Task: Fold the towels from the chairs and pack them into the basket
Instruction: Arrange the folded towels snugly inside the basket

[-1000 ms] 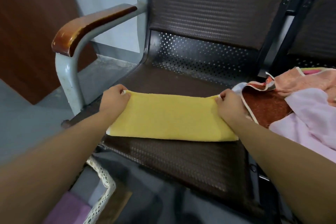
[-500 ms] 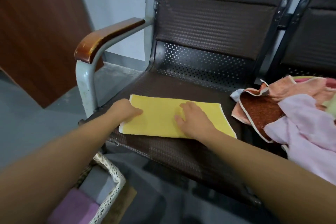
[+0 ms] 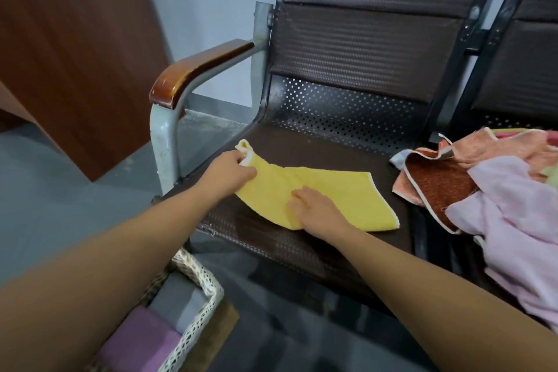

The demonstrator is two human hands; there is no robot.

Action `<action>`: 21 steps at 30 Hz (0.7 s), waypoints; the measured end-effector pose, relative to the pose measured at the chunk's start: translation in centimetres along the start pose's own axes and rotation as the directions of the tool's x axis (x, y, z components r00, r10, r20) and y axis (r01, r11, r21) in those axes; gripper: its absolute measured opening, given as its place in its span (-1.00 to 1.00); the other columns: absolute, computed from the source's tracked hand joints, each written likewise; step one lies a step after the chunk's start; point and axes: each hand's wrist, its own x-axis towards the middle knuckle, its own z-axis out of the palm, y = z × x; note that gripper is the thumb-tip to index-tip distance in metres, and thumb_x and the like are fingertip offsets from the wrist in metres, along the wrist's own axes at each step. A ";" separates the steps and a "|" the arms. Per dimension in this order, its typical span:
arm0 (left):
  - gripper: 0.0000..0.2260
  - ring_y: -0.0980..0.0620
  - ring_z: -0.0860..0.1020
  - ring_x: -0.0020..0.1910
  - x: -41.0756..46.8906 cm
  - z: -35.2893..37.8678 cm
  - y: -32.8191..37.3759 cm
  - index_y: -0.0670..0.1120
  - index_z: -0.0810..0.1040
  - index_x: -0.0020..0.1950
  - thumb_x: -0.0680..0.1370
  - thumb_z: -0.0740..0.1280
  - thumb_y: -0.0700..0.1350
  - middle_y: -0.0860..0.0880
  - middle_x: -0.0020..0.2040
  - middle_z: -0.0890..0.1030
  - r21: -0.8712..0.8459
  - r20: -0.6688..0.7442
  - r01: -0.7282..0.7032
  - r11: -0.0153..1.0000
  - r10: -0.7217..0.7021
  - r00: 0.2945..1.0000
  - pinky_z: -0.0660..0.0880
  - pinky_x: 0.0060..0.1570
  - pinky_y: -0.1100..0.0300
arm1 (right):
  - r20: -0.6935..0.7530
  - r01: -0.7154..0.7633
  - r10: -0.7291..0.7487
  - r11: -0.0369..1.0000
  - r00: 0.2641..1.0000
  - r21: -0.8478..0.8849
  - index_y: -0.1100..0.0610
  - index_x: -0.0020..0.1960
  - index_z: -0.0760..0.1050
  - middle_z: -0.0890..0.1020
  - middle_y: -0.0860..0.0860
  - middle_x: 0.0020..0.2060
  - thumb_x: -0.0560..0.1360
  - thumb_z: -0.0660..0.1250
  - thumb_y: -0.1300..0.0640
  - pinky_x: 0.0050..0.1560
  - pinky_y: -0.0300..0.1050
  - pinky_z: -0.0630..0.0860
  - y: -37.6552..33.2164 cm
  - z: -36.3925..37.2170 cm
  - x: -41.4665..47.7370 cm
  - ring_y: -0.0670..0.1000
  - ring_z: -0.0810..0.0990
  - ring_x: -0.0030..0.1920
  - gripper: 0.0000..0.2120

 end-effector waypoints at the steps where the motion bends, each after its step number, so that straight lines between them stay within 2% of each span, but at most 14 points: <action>1: -0.85 -0.01 0.50 -0.21 -0.1 0.2 0.8 -0.16 0.53 0.00 0.51 0.37 -0.11 -0.03 -0.19 0.52 0.031 -0.007 -0.042 0.999 0.042 0.999 0.36 -0.31 0.14 | -0.034 -0.069 0.077 0.977 0.996 0.203 0.10 0.49 0.36 0.37 0.06 0.50 0.70 0.04 -0.08 0.42 -0.05 0.23 -0.4 -0.7 0.2 0.08 0.34 0.47 -0.55; 2: -0.86 0.01 0.50 -0.23 -0.2 0.6 1.7 -0.17 0.55 -0.01 0.50 0.37 -0.12 -0.02 -0.20 0.53 0.057 -0.015 -0.086 0.995 0.087 0.996 0.36 -0.32 0.14 | -0.048 -0.129 0.165 0.896 0.985 0.426 0.12 0.40 0.44 0.50 0.05 0.39 0.70 0.05 -0.06 0.28 -0.08 0.36 -0.7 -1.4 0.4 0.07 0.47 0.35 -0.59; 4: -0.86 0.06 0.52 -0.24 -0.3 1.7 3.4 -0.14 0.59 -0.01 0.49 0.38 -0.11 0.00 -0.19 0.56 0.105 -0.010 -0.176 0.979 0.178 0.984 0.38 -0.32 0.18 | 0.033 -0.195 0.281 0.573 0.959 0.796 0.15 0.28 0.47 0.65 0.12 0.17 0.70 0.05 -0.08 0.06 -0.11 0.52 -1.0 -2.7 0.8 0.07 0.62 0.11 -0.62; 5: -0.85 0.07 0.54 -0.21 -0.5 2.3 4.2 -0.12 0.61 0.01 0.49 0.39 -0.09 0.01 -0.17 0.59 0.117 0.009 -0.223 0.968 0.223 0.975 0.40 -0.31 0.19 | 0.084 -0.201 0.292 0.401 0.953 0.894 0.19 0.26 0.45 0.67 0.17 0.10 0.70 0.06 -0.10 0.01 -0.07 0.58 -0.9 -3.1 0.8 0.10 0.65 0.06 -0.59; 6: -0.84 0.06 0.57 -0.18 -0.5 2.9 4.8 -0.10 0.62 0.02 0.51 0.40 -0.04 0.02 -0.14 0.62 0.093 0.046 -0.259 0.961 0.255 0.966 0.42 -0.28 0.21 | 0.117 -0.203 0.294 0.278 0.948 0.939 0.22 0.23 0.46 0.68 0.20 0.06 0.69 0.06 -0.14 0.00 -0.01 0.62 -0.7 -3.4 0.8 0.14 0.67 0.05 -0.56; 7: -0.81 0.08 0.61 -0.17 -0.4 3.6 5.2 -0.08 0.62 0.03 0.54 0.39 0.01 0.03 -0.12 0.65 0.012 0.099 -0.270 0.963 0.268 0.958 0.47 -0.25 0.24 | 0.137 -0.211 0.304 0.225 0.943 0.951 0.21 0.17 0.48 0.68 0.20 0.03 0.68 0.09 -0.17 0.01 0.04 0.64 -0.3 -3.5 1.0 0.16 0.68 0.05 -0.55; 8: -0.78 0.09 0.63 -0.17 -0.3 4.2 5.4 -0.08 0.62 0.03 0.58 0.34 0.06 0.03 -0.10 0.67 -0.093 0.152 -0.249 0.964 0.261 0.953 0.54 -0.22 0.23 | 0.145 -0.222 0.323 0.217 0.935 0.950 0.18 0.11 0.49 0.68 0.17 0.02 0.66 0.13 -0.18 0.04 0.06 0.64 -0.1 -3.5 1.2 0.16 0.68 0.05 -0.57; 10: -0.76 0.10 0.65 -0.15 0.0 5.1 5.1 -0.06 0.58 0.04 0.65 0.22 0.06 0.03 -0.06 0.68 -0.152 0.167 -0.211 0.966 0.235 0.957 0.61 -0.13 0.14 | 0.125 -0.248 0.381 0.293 0.916 0.923 0.15 0.08 0.51 0.67 0.10 0.03 0.61 0.28 -0.13 0.12 0.04 0.61 0.5 -3.2 1.6 0.11 0.65 0.06 -0.67; 12: -0.82 0.06 0.62 -0.05 0.7 5.6 3.4 -0.06 0.56 0.08 0.66 0.20 -0.03 0.03 -0.01 0.64 0.041 0.069 -0.279 0.959 0.276 0.959 0.55 -0.05 0.12 | 0.116 -0.301 0.416 0.412 0.902 0.860 0.20 0.10 0.54 0.65 0.11 0.05 0.54 0.43 0.06 0.11 0.00 0.58 0.8 -2.8 2.0 0.09 0.63 0.03 -0.75; 14: -0.79 0.02 0.54 0.14 1.2 6.2 1.5 -0.08 0.52 0.23 0.63 0.26 -0.07 0.00 0.15 0.56 0.198 0.036 -0.371 0.907 0.371 0.928 0.44 0.10 0.19 | 0.093 -0.332 0.433 0.519 0.897 0.788 0.21 0.07 0.54 0.64 0.16 0.06 0.48 0.46 0.18 0.14 0.07 0.59 1.0 -2.6 2.4 0.14 0.63 0.03 -0.79; 16: -0.61 0.03 0.41 0.36 1.5 6.9 0.1 -0.06 0.40 0.44 0.63 0.28 -0.02 0.00 0.40 0.41 0.211 0.144 -0.433 0.876 0.410 0.900 0.31 0.28 0.24 | 0.007 -0.301 0.405 0.667 0.914 0.681 0.18 0.07 0.46 0.61 0.15 0.04 0.50 0.40 0.19 0.03 0.07 0.59 1.0 -2.9 2.2 0.11 0.60 -0.01 -0.81; 18: -0.48 0.04 0.19 0.55 1.8 7.6 -0.6 0.00 0.23 0.57 0.64 0.26 0.07 0.03 0.57 0.22 0.195 0.279 -0.441 0.876 0.382 0.881 0.16 0.49 0.15 | -0.121 -0.217 0.312 0.844 0.942 0.491 0.08 0.17 0.31 0.55 0.07 -0.08 0.54 0.30 0.23 -0.24 -0.10 0.46 0.9 -3.3 1.7 0.00 0.53 -0.15 -0.73; 20: -0.42 0.07 -0.04 0.61 1.9 8.2 -0.8 0.03 0.10 0.62 0.65 0.20 0.13 0.05 0.63 0.04 0.222 0.361 -0.423 0.879 0.329 0.873 -0.05 0.57 0.03 | -0.205 -0.124 0.200 0.934 0.958 0.335 0.02 0.25 0.30 0.54 0.04 -0.15 0.55 0.23 0.27 -0.35 -0.12 0.35 1.4 -3.2 1.0 -0.02 0.50 -0.24 -0.67; 21: -0.40 0.10 -0.12 0.61 1.9 8.4 -0.8 0.03 0.05 0.63 0.66 0.17 0.15 0.06 0.64 -0.02 0.244 0.385 -0.428 0.870 0.318 0.867 -0.13 0.58 0.03 | -0.212 -0.107 0.169 0.956 0.963 0.274 0.04 0.25 0.35 0.56 0.05 -0.11 0.55 0.20 0.26 -0.31 -0.11 0.38 1.5 -2.9 0.6 -0.01 0.51 -0.22 -0.70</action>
